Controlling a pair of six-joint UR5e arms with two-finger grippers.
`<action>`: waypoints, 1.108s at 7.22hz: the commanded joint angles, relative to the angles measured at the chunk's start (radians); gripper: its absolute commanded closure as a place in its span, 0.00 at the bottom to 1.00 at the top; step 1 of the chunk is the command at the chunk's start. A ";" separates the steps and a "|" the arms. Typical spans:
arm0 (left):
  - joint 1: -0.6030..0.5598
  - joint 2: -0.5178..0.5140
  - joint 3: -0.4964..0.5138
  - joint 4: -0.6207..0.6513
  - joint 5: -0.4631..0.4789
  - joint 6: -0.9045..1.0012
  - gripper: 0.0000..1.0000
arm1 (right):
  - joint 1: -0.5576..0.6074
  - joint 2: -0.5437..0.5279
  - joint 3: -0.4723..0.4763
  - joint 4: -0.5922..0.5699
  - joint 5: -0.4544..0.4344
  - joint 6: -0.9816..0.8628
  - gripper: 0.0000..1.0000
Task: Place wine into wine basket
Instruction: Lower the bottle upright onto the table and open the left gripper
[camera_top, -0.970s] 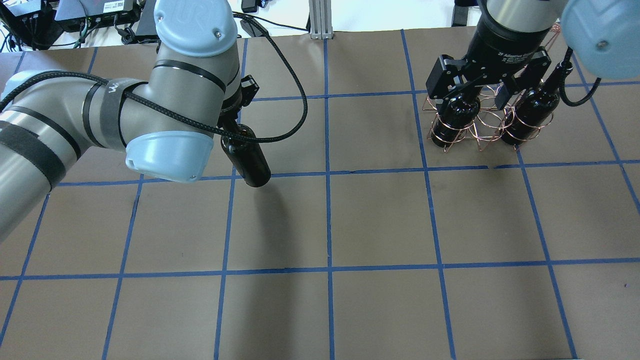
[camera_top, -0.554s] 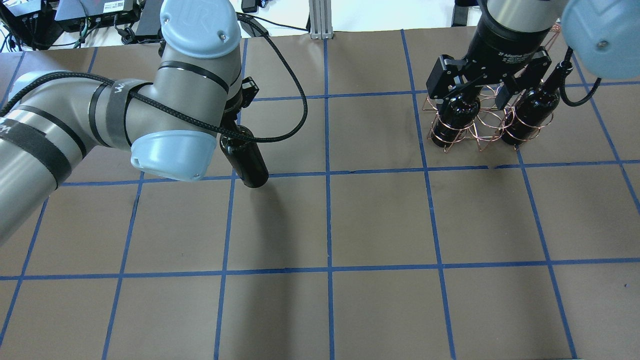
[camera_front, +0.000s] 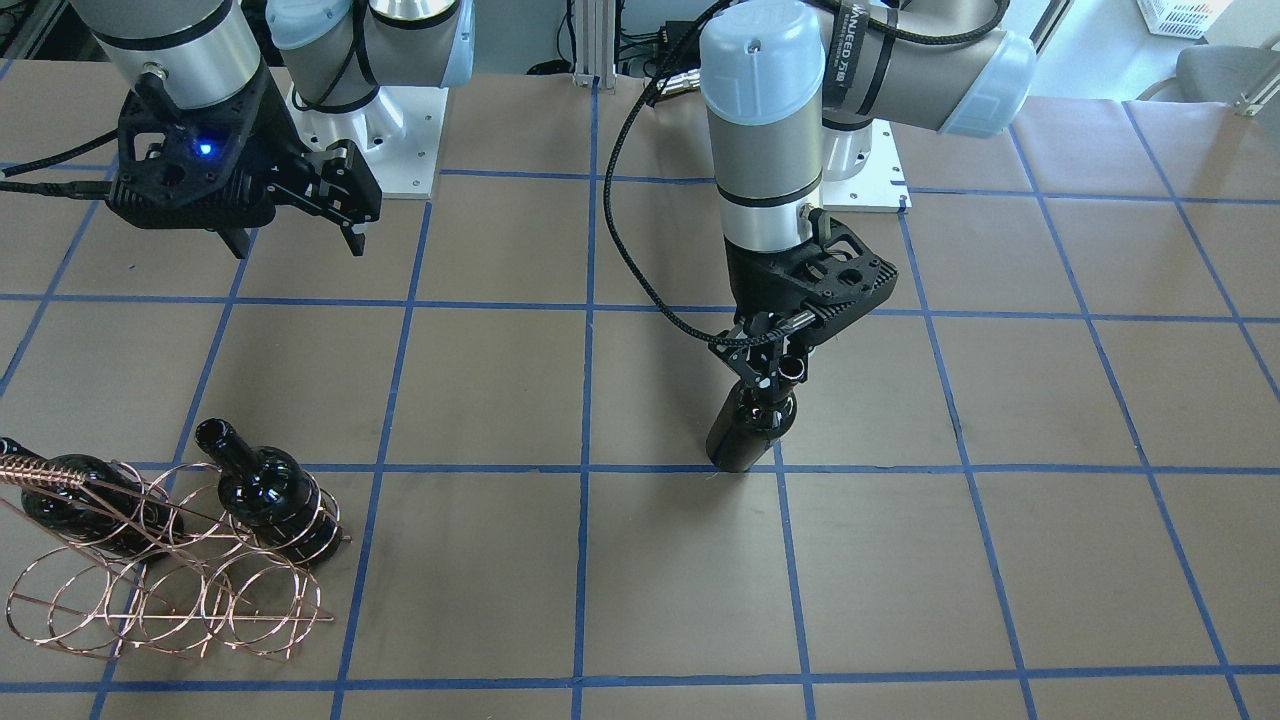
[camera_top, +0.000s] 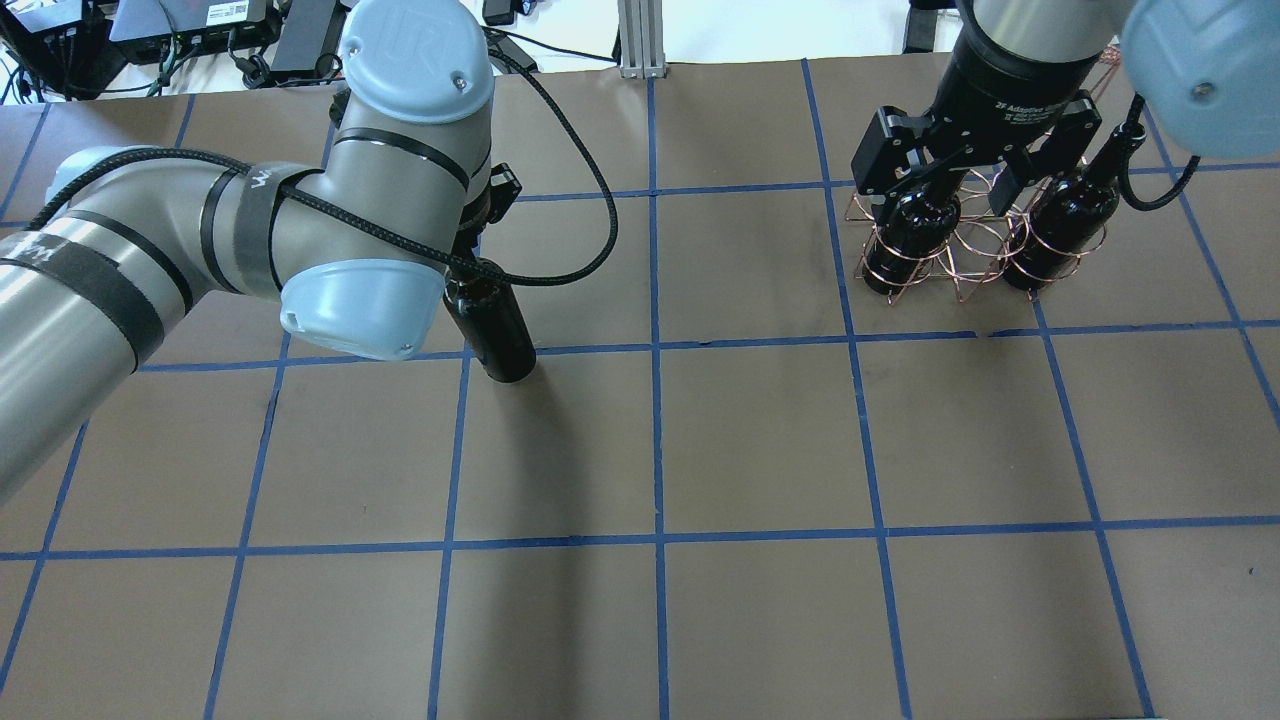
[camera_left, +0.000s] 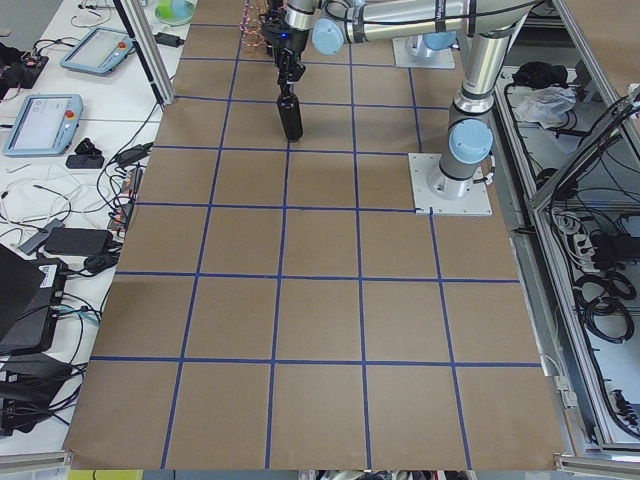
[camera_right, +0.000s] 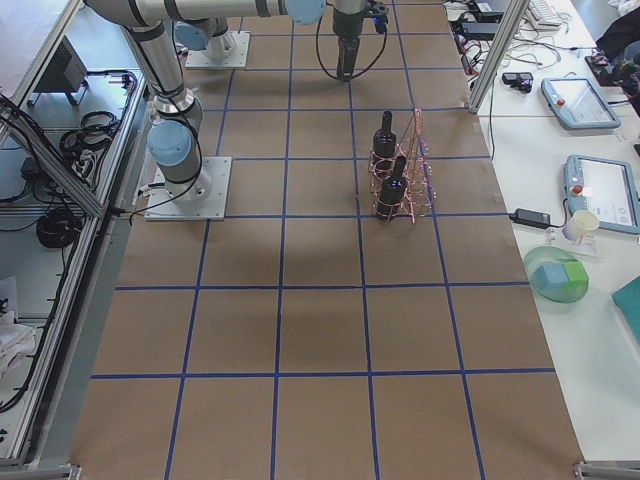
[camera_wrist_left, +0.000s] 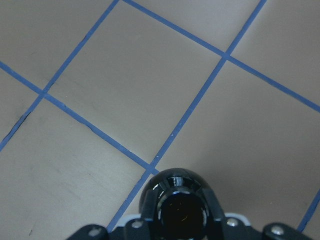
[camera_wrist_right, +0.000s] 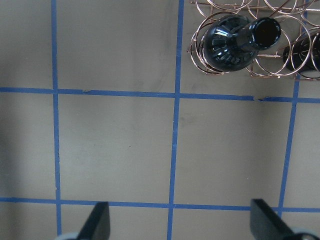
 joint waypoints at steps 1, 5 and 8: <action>0.003 -0.002 0.000 0.001 0.000 -0.001 0.99 | 0.000 0.000 0.000 0.002 -0.001 0.001 0.00; 0.003 -0.015 0.000 0.000 -0.001 -0.009 0.98 | 0.000 0.000 0.000 0.007 -0.001 0.001 0.00; 0.000 -0.013 0.000 -0.002 -0.006 -0.019 0.07 | 0.000 0.000 0.000 0.007 0.001 0.001 0.00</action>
